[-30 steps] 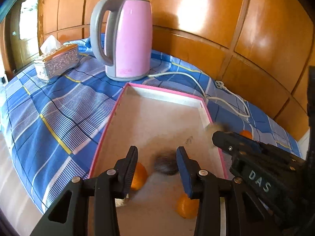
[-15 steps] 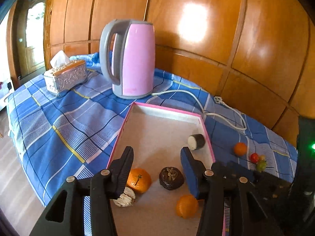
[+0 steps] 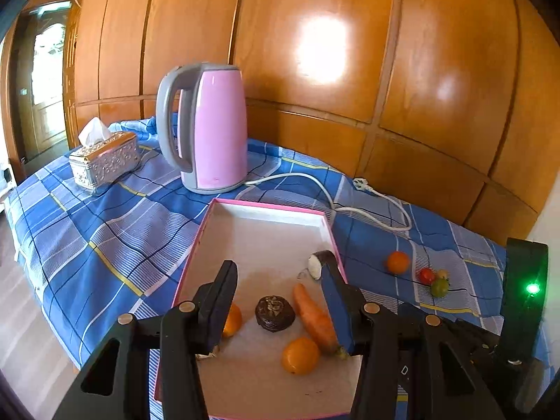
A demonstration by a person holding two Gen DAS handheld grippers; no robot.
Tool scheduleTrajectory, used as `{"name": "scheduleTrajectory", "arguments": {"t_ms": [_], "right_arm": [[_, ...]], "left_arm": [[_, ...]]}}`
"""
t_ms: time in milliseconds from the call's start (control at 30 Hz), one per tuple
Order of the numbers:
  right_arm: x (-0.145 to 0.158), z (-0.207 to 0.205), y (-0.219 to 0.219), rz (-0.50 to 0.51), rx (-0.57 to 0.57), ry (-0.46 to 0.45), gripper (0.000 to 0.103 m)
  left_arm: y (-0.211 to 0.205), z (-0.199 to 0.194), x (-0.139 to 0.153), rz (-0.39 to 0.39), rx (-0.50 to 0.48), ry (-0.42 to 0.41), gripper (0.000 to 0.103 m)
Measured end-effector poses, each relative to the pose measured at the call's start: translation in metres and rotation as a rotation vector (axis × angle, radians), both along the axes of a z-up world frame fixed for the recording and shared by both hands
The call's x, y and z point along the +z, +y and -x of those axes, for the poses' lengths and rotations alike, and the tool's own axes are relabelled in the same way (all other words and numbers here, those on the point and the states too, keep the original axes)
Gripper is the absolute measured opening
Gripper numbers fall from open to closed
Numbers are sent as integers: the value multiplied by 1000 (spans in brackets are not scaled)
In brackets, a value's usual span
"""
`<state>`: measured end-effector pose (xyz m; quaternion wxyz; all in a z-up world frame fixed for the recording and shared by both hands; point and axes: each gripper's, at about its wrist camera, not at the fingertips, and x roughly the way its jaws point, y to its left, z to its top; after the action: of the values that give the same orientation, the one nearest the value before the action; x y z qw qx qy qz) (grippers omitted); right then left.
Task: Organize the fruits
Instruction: 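Open both tools to drop the dark fruit and cylinder into the tray, then withdraw both tools from the tray toward the orange and green tomato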
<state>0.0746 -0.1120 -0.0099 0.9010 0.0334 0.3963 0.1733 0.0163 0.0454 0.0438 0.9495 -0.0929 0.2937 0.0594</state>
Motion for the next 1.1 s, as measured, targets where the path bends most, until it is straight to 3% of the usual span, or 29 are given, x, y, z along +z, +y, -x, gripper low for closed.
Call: {"name": "scheduleTrajectory", "arguments": {"t_ms": [633, 1100], "right_arm": [[3, 13, -29, -23, -71, -7, 33], [-12, 12, -67, -31, -169, 29, 33]], "left_arm": [[-28, 10, 3, -33, -75, 0, 51], [-54, 0, -17, -57, -142, 71, 51]]}}
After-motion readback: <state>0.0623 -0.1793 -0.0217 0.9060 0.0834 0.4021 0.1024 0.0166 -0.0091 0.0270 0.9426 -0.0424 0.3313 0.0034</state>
